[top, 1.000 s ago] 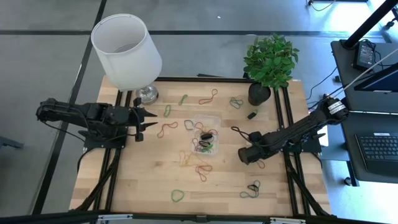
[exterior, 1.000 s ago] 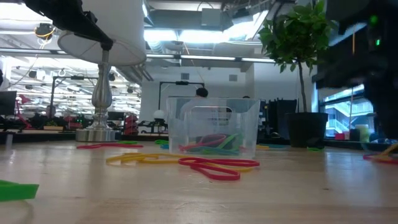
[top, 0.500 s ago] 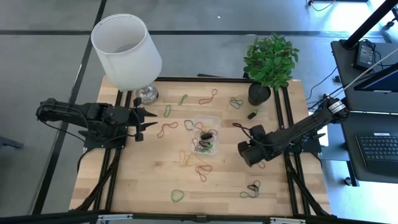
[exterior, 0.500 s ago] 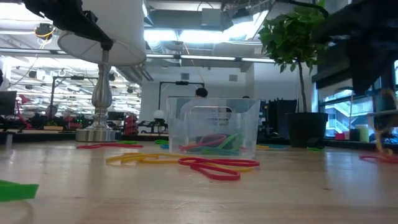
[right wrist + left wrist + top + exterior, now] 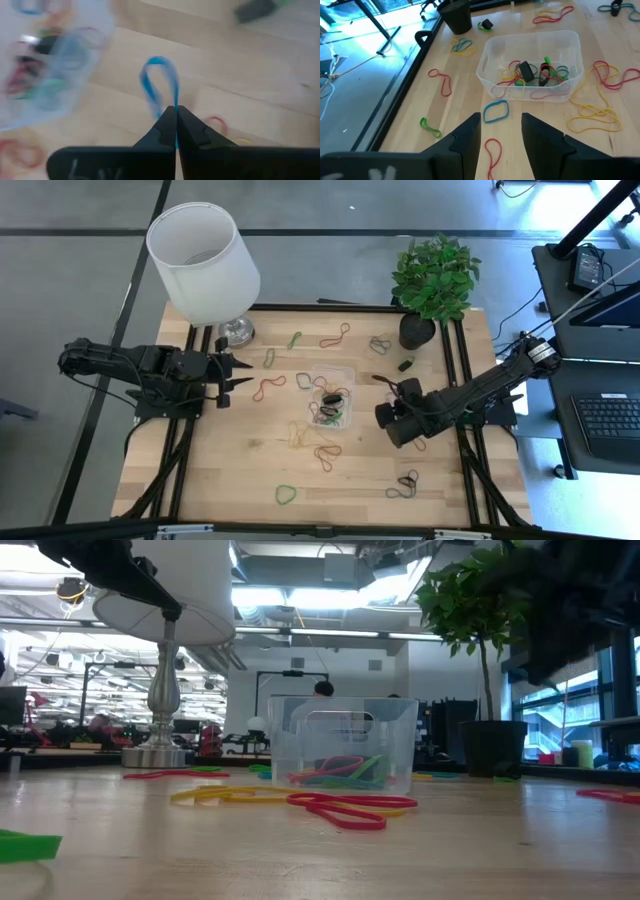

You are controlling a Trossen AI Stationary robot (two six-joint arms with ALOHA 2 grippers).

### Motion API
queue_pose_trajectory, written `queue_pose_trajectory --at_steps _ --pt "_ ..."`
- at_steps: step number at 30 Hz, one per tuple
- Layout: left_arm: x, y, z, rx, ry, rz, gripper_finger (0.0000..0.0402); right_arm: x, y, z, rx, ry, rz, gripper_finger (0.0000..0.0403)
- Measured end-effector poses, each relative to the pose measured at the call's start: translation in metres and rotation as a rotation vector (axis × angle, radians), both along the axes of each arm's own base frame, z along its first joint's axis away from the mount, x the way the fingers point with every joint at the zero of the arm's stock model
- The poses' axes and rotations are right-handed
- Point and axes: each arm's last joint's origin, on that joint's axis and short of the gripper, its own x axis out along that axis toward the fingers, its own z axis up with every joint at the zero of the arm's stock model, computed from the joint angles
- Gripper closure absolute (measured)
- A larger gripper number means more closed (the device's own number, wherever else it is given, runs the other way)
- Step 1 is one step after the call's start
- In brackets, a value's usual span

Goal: Pick and place rubber bands into bin
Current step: Put the blue rubber band into the bin

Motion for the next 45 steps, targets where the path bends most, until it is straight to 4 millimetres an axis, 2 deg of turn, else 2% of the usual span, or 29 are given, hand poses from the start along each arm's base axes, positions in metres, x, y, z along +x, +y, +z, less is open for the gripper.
queue_pose_trajectory --at_steps 5,9,13,16,20,23,26,30,36,45 --pt "0.000 0.000 0.000 0.000 0.000 0.000 0.0267 0.016 -0.005 0.029 -0.043 -0.075 0.065 0.0401" --pt "0.000 0.000 0.000 -0.038 -0.009 0.012 0.0268 0.036 -0.019 0.060 -0.076 -0.102 0.147 0.0402" --pt "0.000 0.000 0.000 -0.042 -0.012 0.022 0.0265 0.067 -0.039 0.082 -0.130 -0.102 0.225 0.0403" --pt "0.000 0.000 0.000 -0.044 -0.015 0.035 0.0265 0.097 -0.056 0.088 -0.128 -0.081 0.286 0.0403" --pt "0.000 0.000 0.000 -0.047 -0.016 0.037 0.0266 0.133 -0.076 0.078 -0.055 -0.016 0.355 0.0403" --pt "0.000 0.000 0.000 -0.047 -0.016 0.037 0.0268 0.153 -0.087 0.059 0.010 0.046 0.391 0.0403" --pt "0.000 0.001 0.000 -0.039 -0.017 0.050 0.0266 0.165 -0.096 0.033 0.085 0.116 0.402 0.0403" --pt "0.000 0.001 0.000 -0.035 -0.018 0.056 0.0265 0.175 -0.105 0.003 0.133 0.193 0.417 0.0403" --pt "0.000 0.001 0.000 -0.035 -0.017 0.056 0.0269 0.184 -0.115 -0.024 0.179 0.253 0.425 0.0400" --pt "0.000 0.000 0.000 -0.052 -0.015 0.029 0.0269 0.186 -0.115 -0.027 0.177 0.249 0.427 0.0340"
